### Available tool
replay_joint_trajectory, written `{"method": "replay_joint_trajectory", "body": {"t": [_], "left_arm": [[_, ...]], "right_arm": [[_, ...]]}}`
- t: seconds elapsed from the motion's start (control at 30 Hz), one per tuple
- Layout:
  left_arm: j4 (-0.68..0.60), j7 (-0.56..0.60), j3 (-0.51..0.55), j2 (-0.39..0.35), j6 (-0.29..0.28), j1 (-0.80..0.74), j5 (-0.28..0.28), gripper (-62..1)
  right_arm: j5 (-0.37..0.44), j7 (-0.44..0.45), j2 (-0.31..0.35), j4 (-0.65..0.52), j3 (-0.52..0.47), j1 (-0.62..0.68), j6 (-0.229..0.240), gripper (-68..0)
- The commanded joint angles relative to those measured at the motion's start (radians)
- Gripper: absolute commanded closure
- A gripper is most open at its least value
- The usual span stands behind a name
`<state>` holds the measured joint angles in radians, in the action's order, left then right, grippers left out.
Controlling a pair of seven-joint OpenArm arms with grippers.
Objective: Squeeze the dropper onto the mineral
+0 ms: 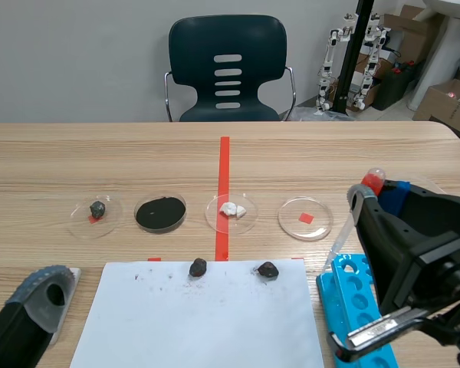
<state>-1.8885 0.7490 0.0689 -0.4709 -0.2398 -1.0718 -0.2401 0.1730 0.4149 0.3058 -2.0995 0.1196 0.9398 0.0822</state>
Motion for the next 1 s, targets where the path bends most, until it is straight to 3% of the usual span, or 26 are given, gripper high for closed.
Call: {"method": "replay_joint_trajectory", "body": {"t": [0.0, 0.83, 0.97], "left_arm": [[-0.019, 0.014, 0.001, 0.005, -0.003, -0.005, -0.006, -62.3], [-0.019, 0.013, 0.001, 0.005, -0.003, -0.005, -0.006, -62.3], [-0.019, 0.013, 0.001, 0.005, -0.003, -0.005, -0.006, -62.3]], "right_arm": [[0.007, 0.018, 0.007, -0.022, -0.003, -0.009, -0.005, -8.6], [0.006, 0.009, 0.007, -0.022, -0.003, -0.01, -0.005, -8.5], [0.006, -0.034, 0.006, -0.022, -0.01, -0.021, -0.004, -8.5]]}}
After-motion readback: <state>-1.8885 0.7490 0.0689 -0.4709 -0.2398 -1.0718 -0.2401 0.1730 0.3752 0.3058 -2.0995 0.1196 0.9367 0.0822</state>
